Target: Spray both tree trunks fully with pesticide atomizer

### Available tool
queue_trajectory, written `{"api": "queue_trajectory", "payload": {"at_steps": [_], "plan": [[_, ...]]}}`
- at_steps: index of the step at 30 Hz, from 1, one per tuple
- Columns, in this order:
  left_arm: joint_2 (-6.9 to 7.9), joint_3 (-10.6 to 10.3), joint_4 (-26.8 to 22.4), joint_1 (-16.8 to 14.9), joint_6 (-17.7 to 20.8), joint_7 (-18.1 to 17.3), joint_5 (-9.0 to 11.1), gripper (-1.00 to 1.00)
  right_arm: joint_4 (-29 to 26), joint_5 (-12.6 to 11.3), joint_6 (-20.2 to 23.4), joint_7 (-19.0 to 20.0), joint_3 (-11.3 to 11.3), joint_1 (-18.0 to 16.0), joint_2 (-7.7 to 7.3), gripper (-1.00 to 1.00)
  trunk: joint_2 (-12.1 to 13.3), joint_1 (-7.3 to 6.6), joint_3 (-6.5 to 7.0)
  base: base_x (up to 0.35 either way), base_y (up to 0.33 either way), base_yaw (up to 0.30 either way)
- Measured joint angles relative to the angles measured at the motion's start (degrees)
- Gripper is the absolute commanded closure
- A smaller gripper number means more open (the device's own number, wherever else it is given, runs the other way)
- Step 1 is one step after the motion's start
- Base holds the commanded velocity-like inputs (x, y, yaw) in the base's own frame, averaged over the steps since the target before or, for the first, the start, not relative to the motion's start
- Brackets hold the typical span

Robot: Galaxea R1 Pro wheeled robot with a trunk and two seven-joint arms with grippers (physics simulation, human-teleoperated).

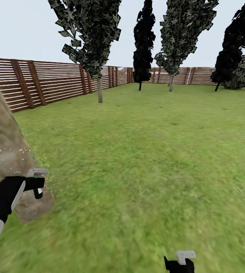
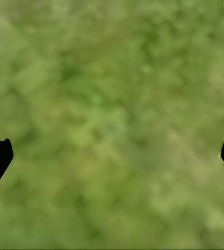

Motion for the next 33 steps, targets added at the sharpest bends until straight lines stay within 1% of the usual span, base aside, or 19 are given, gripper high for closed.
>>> {"api": "queue_trajectory", "payload": {"at_steps": [9,10,11,12,14,15,16,17,18,19,20,21,23,26,28,29,31,32,33], "plan": [[0.0,0.1,3.2,0.0,-1.0,0.0,0.1,1.0,0.0,0.0,0.0,0.0,0.0,0.0,0.0,-1.0,0.0,0.0,0.0,-0.243,-0.159,0.0],[0.01,0.1,4.3,0.0,-1.1,0.0,0.0,1.0,0.0,0.0,0.0,0.0,0.0,0.0,0.0,-1.0,0.0,0.0,0.0,-0.302,0.125,0.0],[0.01,0.1,6.2,0.0,-2.2,0.0,0.0,1.0,0.0,0.0,0.0,0.0,0.0,0.0,0.0,-1.0,0.0,0.0,0.0,-0.287,0.17,0.0],[0.0,0.1,7.9,0.0,-4.8,0.0,0.1,1.0,0.0,0.0,0.0,0.0,0.0,0.0,0.0,-1.0,0.0,0.0,0.0,-0.265,0.193,0.0],[0.0,0.1,14.3,0.0,-12.8,0.0,0.0,1.0,0.0,-0.1,0.0,0.0,0.0,0.0,0.0,-1.0,0.0,0.0,-0.01,-0.244,0.209,0.0],[0.0,0.1,18.5,0.0,-17.1,0.0,0.0,1.0,0.0,-0.1,0.0,0.0,0.0,0.0,0.0,-1.0,0.0,0.0,-0.01,-0.226,0.203,0.0],[0.0,0.1,23.7,0.0,-22.9,0.0,0.1,1.0,0.0,0.0,0.0,0.0,0.0,0.0,0.0,-1.0,0.0,0.0,-0.01,-0.201,0.179,0.0],[-0.03,0.2,27.1,0.0,-28.4,0.1,0.1,1.0,0.0,-0.1,0.0,0.0,0.0,0.0,0.0,-1.0,0.0,0.0,0.0,-0.19,0.169,0.0],[-0.31,0.2,28.4,0.0,-31.5,0.2,0.2,1.0,0.0,0.0,0.0,0.0,0.0,0.0,0.0,-1.0,0.0,0.0,0.0,-0.188,0.163,0.0],[-1.15,0.4,29.1,0.0,-33.4,0.2,0.4,1.0,0.0,-0.1,0.0,0.0,0.0,0.0,0.0,-1.0,0.0,0.0,0.0,-0.19,0.16,0.0],[-2.69,0.5,30.2,0.0,-34.9,0.0,0.4,1.0,0.0,-0.1,0.0,0.0,0.0,0.0,0.0,-1.0,0.0,0.0,0.0,-0.19,0.159,0.0],[-3.48,0.5,31.2,0.0,-35.4,0.0,0.3,1.0,0.0,0.0,0.0,0.0,0.0,0.0,0.01,-1.0,0.0,0.0,0.0,-0.187,0.158,0.0],[-4.37,0.6,32.6,0.0,-36.1,-0.1,0.3,1.0,0.0,0.0,0.0,0.0,0.0,0.0,0.0,-1.0,0.0,0.0,0.0,-0.185,0.158,0.0],[-6.25,0.5,36.0,0.3,-43.5,-0.1,0.4,1.0,0.0,-0.1,0.0,0.0,0.0,0.0,0.04,-1.0,0.0,0.0,0.0,-0.173,0.149,0.0],[-6.19,0.1,36.1,1.2,-44.9,-8.9,-0.2,1.0,-0.4,0.0,0.0,0.0,0.3,0.0,-0.01,-1.0,0.0,0.0,0.0,-0.059,0.052,0.0],[-6.13,-0.1,35.7,2.2,-45.6,-11.0,-0.3,1.0,-0.5,0.0,0.0,0.1,1.2,0.0,-0.05,-1.0,0.0,0.0,0.0,-0.016,0.014,0.0],[-6.01,-0.3,35.0,4.0,-48.6,-13.1,-0.3,1.0,-2.5,1.9,0.0,0.1,7.5,0.0,-0.14,-1.0,0.0,0.0,0.0,-0.006,0.006,0.0],[-6.04,-0.5,34.9,4.5,-49.4,-13.7,-1.0,1.0,-5.9,3.4,0.3,0.2,11.0,0.0,-0.15,-1.0,0.0,0.0,0.01,-0.002,0.002,0.0],[-6.12,-1.3,34.9,5.0,-50.0,-14.6,-3.0,1.0,-11.7,6.1,0.5,0.9,14.9,0.0,-0.12,-1.0,0.0,0.0,0.0,0.0,0.0,0.0]]}}
